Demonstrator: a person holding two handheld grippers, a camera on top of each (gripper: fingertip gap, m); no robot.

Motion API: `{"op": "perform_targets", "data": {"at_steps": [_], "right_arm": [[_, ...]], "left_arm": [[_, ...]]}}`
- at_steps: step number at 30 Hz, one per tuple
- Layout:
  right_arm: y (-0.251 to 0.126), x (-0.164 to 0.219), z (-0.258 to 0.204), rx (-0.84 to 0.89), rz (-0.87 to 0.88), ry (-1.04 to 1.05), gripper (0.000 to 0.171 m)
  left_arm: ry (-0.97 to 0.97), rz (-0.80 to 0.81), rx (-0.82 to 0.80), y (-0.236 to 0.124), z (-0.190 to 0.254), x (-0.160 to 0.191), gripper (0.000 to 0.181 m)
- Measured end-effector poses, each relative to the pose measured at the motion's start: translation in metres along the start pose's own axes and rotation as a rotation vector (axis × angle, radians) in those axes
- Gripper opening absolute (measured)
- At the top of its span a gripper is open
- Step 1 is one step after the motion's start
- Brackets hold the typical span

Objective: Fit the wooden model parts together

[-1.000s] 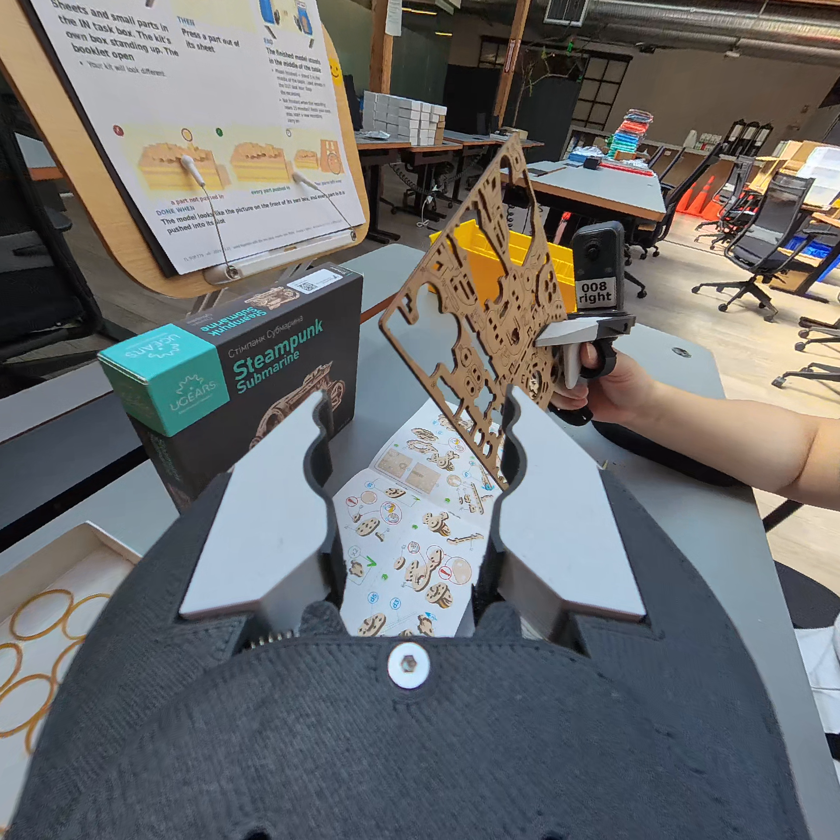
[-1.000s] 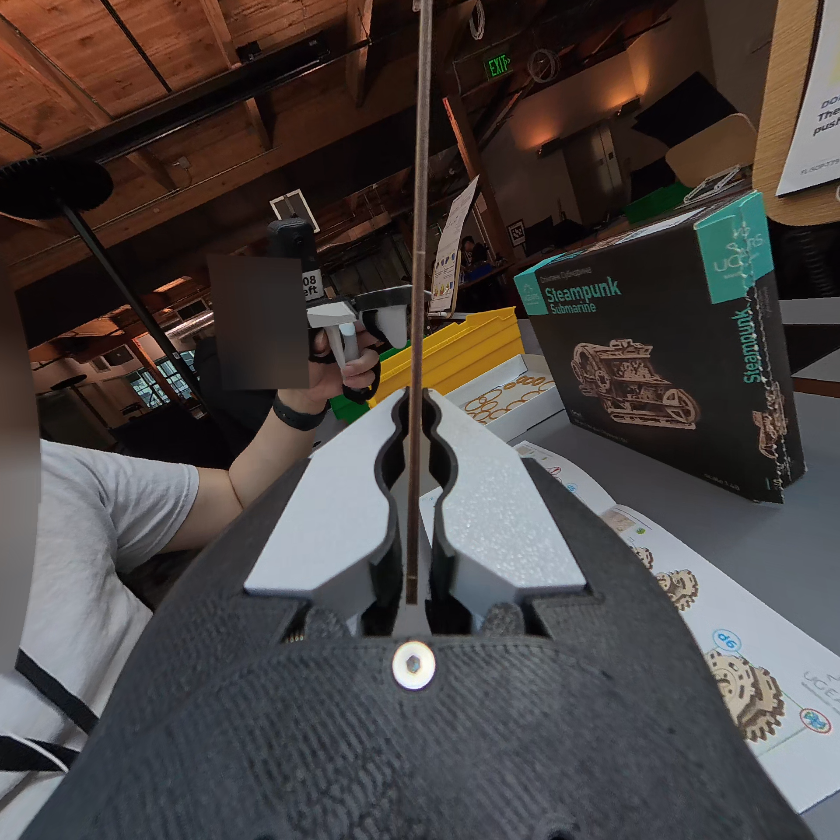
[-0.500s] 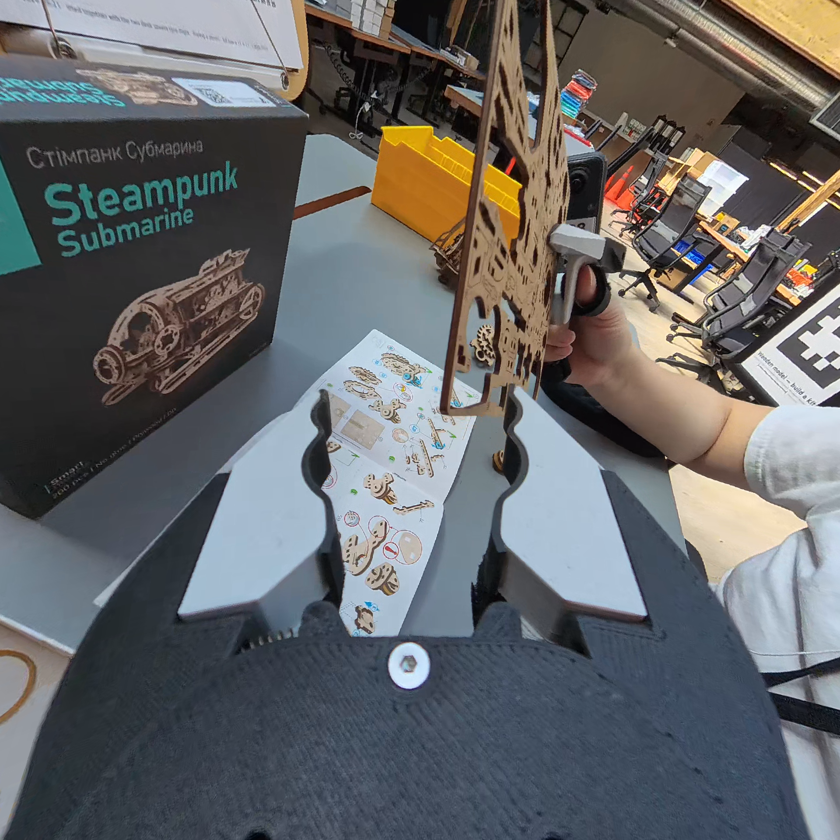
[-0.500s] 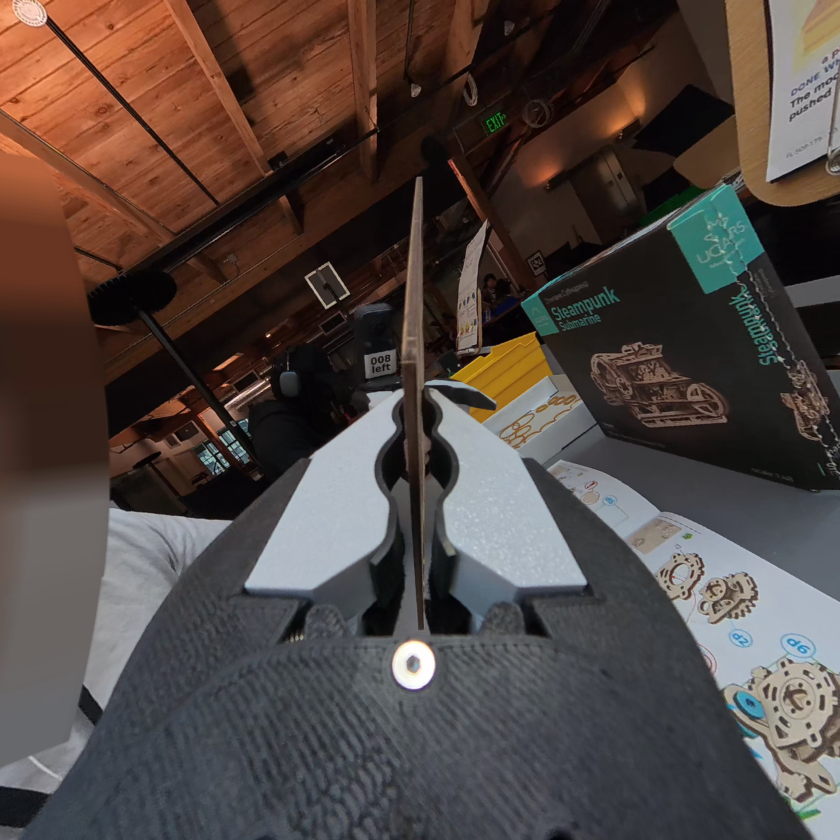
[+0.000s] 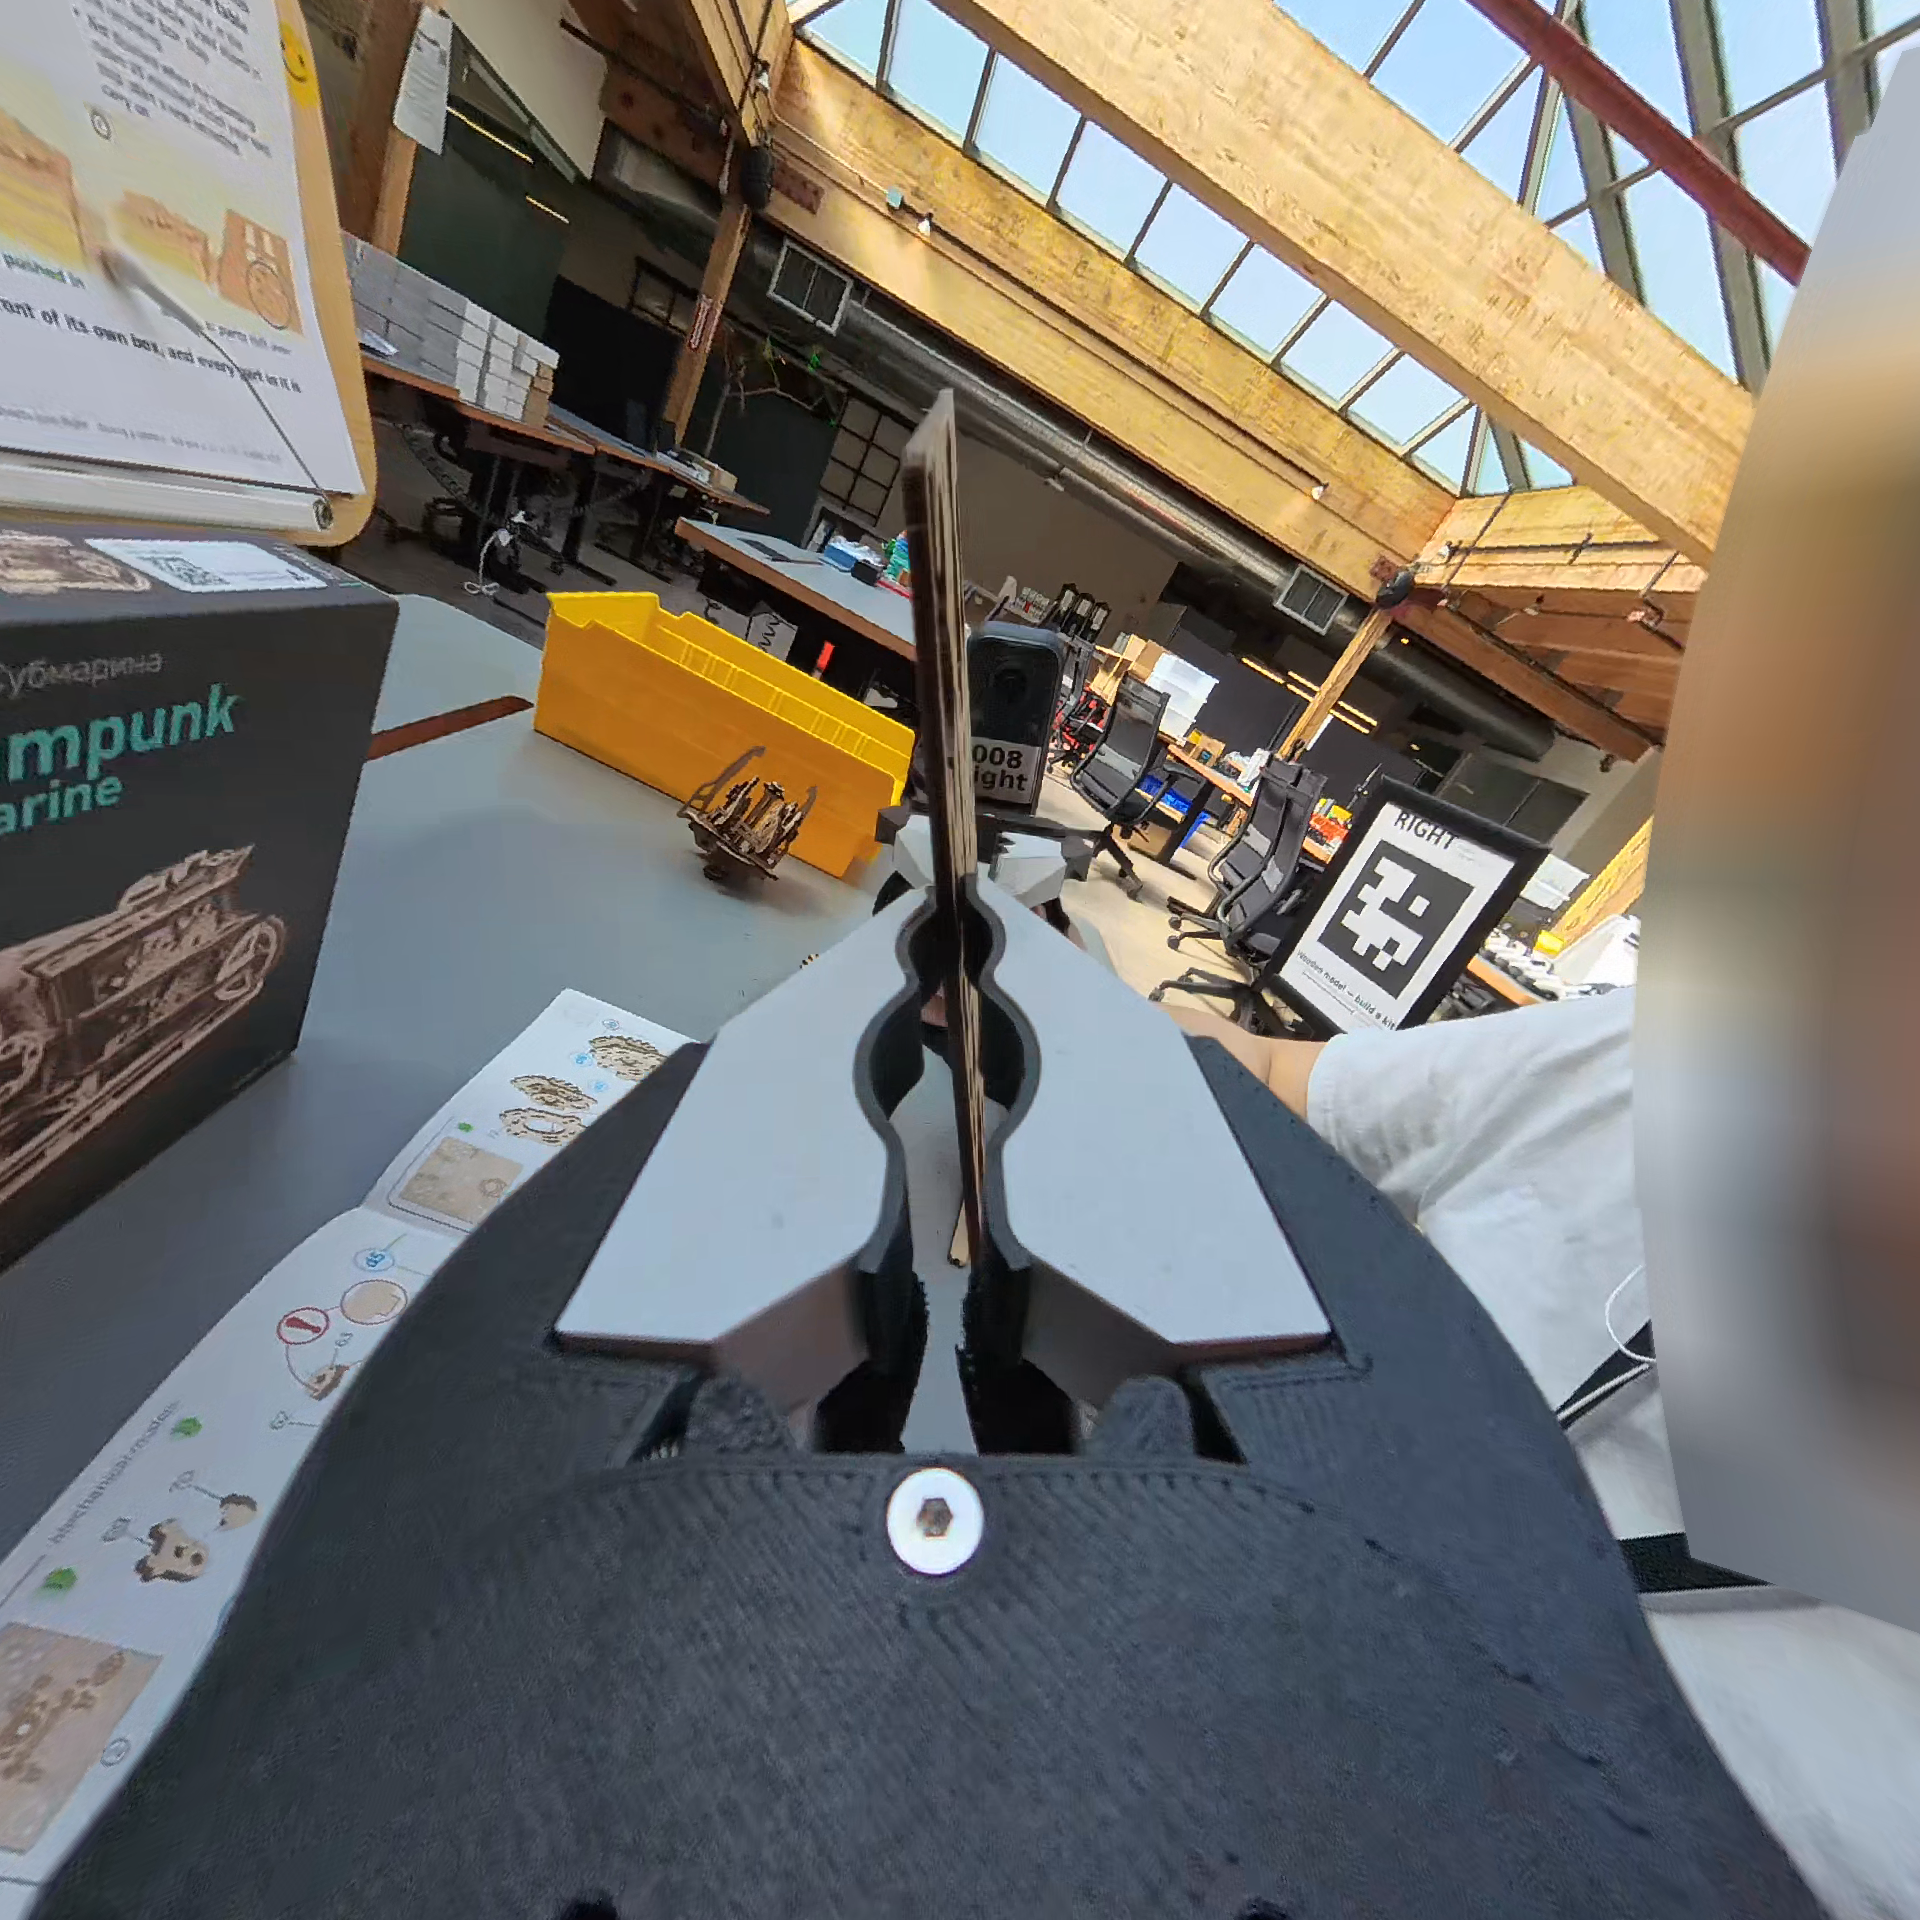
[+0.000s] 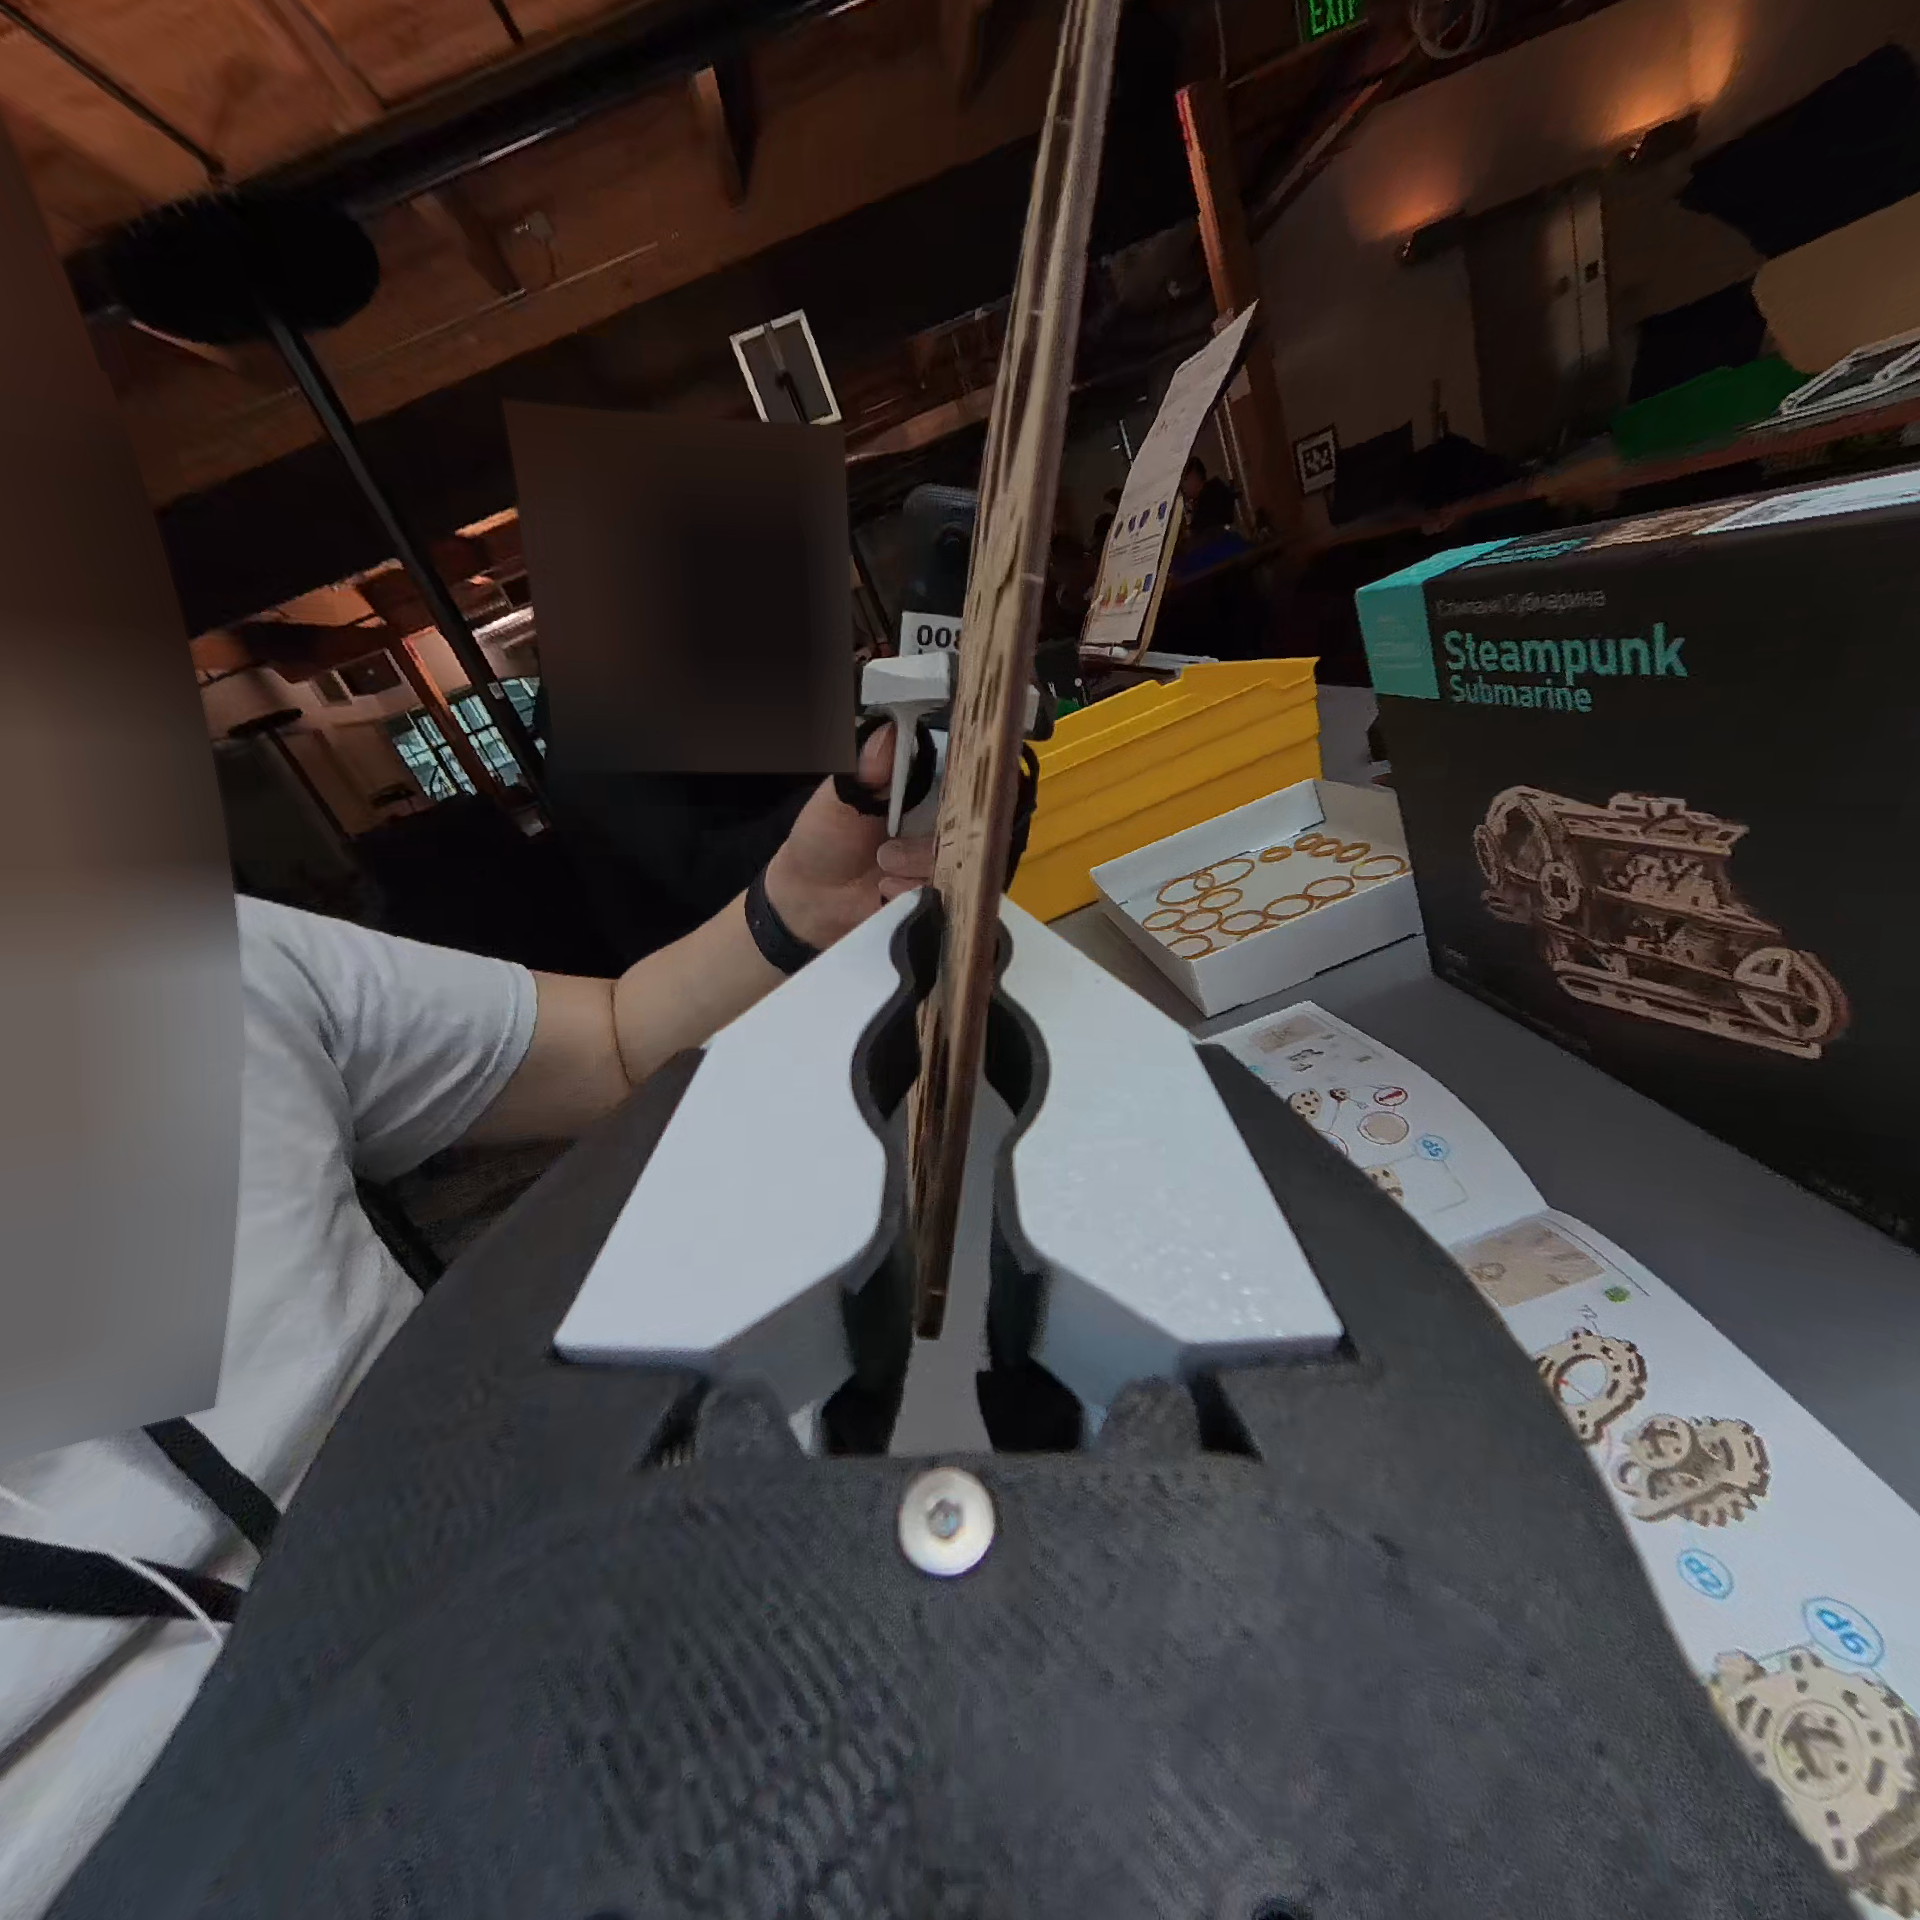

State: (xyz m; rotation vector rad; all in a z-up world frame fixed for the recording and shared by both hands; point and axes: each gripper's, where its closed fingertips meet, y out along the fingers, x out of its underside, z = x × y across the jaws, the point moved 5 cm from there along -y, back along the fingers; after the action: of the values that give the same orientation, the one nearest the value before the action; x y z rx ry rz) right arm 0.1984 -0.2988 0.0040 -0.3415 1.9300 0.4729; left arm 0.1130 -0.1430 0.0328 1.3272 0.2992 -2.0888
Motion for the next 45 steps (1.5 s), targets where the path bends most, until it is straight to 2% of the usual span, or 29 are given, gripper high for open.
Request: {"op": "perform_targets", "data": {"at_steps": [3,4,5,6,9,10,12,14,17,20,30,38,45], "right_arm": [[0.001,-0.004,-0.007,0.04,-0.074,-0.156,0.024],[-0.001,-0.006,-0.01,0.042,-0.081,-0.183,0.025],[-0.003,-0.009,-0.011,0.043,-0.079,-0.195,0.023],[-0.004,-0.009,-0.012,0.033,-0.087,-0.195,0.008],[-0.008,-0.012,-0.014,0.0,-0.092,-0.133,0.002],[-0.009,-0.015,-0.015,-0.004,-0.084,-0.111,0.002],[-0.014,-0.024,-0.015,0.015,-0.024,-0.083,0.002],[-0.026,-0.036,-0.011,0.037,0.061,-0.047,0.002],[-0.045,-0.051,-0.003,0.023,0.186,0.02,0.002],[-0.057,-0.054,0.007,0.024,0.237,0.069,0.002],[-0.049,-0.044,0.013,0.04,0.202,0.112,0.002],[-0.052,-0.043,0.018,0.055,0.21,0.132,0.001],[-0.039,-0.03,0.017,0.052,0.133,0.127,0.001]], "left_arm": [[0.086,-0.067,-0.019,0.004,0.012,-0.001,0.0],[0.108,-0.086,-0.022,0.006,0.015,0.001,0.0],[0.121,-0.1,-0.025,0.009,0.017,0.003,0.0],[0.126,-0.104,-0.017,0.012,0.02,0.005,0.0],[0.164,-0.087,-0.02,0.016,0.023,0.006,0.002],[0.195,-0.085,-0.041,0.016,0.023,0.005,0.005],[0.256,-0.078,-0.085,0.014,0.023,0.001,0.034],[0.303,-0.066,-0.114,0.009,0.026,-0.007,0.045],[0.349,-0.029,-0.144,-0.002,0.031,-0.021,0.047],[0.351,-0.008,-0.147,-0.011,0.034,-0.03,0.048],[0.344,-0.022,-0.162,-0.012,0.032,-0.03,0.06],[0.314,-0.037,-0.203,-0.013,0.025,-0.028,0.052],[0.293,-0.038,-0.252,-0.017,0.014,-0.027,0.05]]}}
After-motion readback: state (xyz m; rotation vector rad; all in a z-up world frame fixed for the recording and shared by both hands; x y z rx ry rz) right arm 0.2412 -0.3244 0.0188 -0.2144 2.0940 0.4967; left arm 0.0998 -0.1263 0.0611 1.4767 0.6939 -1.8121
